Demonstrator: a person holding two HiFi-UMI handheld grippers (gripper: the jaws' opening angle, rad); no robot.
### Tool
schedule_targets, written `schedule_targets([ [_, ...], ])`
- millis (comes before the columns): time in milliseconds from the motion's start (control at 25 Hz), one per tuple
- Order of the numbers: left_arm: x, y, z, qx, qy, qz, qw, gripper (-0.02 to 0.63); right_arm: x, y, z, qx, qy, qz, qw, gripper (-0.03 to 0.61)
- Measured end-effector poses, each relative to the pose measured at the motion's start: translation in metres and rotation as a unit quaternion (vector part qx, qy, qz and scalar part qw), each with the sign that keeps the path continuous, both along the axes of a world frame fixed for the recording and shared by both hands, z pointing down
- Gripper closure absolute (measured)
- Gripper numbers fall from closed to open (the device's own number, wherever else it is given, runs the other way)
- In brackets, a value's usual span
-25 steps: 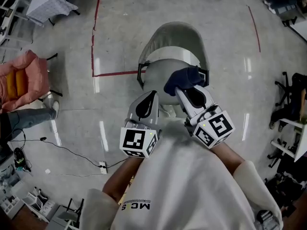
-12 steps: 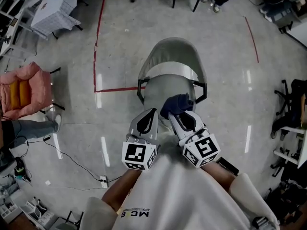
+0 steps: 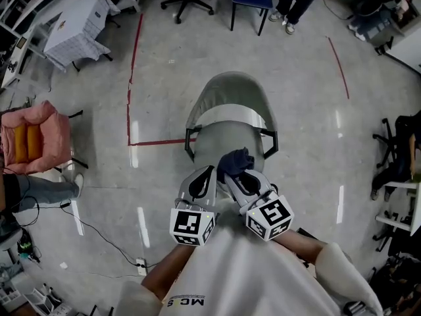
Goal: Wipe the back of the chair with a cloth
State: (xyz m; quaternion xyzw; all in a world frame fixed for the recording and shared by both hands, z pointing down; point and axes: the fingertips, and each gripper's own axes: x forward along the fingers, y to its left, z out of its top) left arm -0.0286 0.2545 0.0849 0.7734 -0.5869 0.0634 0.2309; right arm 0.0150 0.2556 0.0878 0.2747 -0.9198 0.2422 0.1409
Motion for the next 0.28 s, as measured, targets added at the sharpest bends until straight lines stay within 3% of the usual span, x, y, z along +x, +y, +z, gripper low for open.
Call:
schedule_targets([
  [280,-0.005,0.015,-0.001,-0.005,0.001,-0.007,1.0000,0.614,-0.002,0.009,0.004,-0.021,0.001,0.009,1.000,0.486],
])
